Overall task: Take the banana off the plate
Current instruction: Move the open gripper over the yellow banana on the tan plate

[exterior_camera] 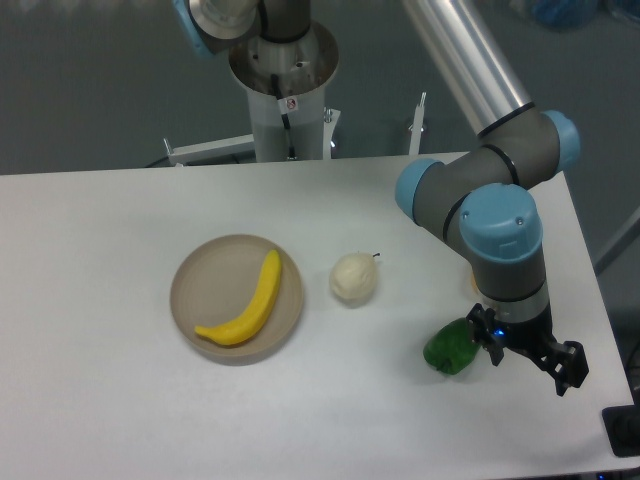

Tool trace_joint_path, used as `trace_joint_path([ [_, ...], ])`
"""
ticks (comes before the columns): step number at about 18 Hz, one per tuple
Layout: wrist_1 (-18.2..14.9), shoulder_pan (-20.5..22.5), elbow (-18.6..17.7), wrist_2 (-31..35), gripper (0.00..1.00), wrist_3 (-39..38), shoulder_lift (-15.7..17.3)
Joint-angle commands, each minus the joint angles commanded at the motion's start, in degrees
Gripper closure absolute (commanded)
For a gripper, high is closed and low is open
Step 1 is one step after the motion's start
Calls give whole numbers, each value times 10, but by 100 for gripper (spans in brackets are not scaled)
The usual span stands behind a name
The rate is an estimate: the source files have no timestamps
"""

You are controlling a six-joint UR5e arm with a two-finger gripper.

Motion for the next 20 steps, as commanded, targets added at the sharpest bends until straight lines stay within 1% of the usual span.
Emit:
trace_joint_path([
  [7, 0, -1, -10, 5, 0, -3, 9],
  [9, -1, -1, -19, 5, 0, -4, 20],
  [12, -9, -7, -46, -2, 0, -39, 46],
  [13, -36, -11, -61, -3, 0, -51, 60],
  [14, -73, -13, -68, -9, 0, -64, 76],
  [15, -105, -15, -72, -17, 0, -84, 86],
  [16, -139, -25, -78, -33, 0, -120, 99],
  [17, -152, -31, -84, -39, 0, -142, 107],
  [18, -162, -37, -98, -45, 0, -162, 119],
  [19, -166, -46, -117, -50, 0, -176, 130],
  [20, -163, -56, -140, -54, 0, -189, 141],
])
